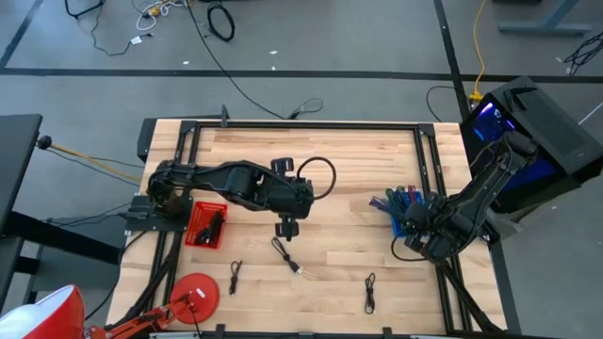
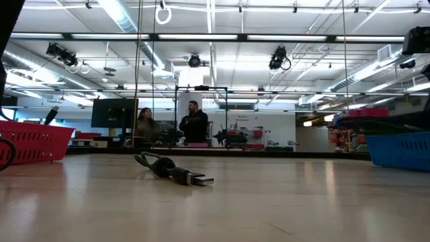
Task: Pick & Place USB Port
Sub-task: Put the blue charger cable into the blue bin, then put the black charger cable into the red bin
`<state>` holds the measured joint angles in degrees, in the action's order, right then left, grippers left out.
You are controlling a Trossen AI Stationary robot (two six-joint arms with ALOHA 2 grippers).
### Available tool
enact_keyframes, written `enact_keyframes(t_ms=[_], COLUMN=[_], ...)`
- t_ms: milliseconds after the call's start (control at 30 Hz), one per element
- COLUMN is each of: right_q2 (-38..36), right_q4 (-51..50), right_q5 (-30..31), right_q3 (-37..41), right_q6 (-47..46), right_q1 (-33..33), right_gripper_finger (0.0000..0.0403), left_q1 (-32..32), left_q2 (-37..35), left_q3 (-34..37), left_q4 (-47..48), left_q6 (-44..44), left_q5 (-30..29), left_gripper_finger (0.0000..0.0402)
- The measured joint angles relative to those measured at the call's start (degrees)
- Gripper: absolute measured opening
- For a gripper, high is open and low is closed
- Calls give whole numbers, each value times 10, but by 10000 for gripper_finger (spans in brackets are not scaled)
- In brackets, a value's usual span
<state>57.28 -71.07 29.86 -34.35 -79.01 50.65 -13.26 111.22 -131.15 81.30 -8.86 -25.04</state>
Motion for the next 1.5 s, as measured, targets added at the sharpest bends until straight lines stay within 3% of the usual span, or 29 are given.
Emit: enact_keyframes(t_ms=[633,867,1033,1333,1500], right_q2=[0,-1,-11,-11,-3], right_q4=[10,8,16,195,268], right_q5=[16,53,134,179,156], right_q3=[5,6,6,6,6], right_q6=[-13,-22,-29,147,234], right_q1=[0,1,-1,-53,-93], right_gripper_finger=[70,70,73,98,107], left_q1=[-8,-8,-7,-5,-4], left_q2=[0,0,0,0,0], left_q3=[0,0,0,0,0], left_q4=[0,0,-4,-20,-26], left_q6=[1,1,1,5,5], left_q5=[-2,-9,-11,-39,-39], left_gripper_finger=[133,133,133,133,133])
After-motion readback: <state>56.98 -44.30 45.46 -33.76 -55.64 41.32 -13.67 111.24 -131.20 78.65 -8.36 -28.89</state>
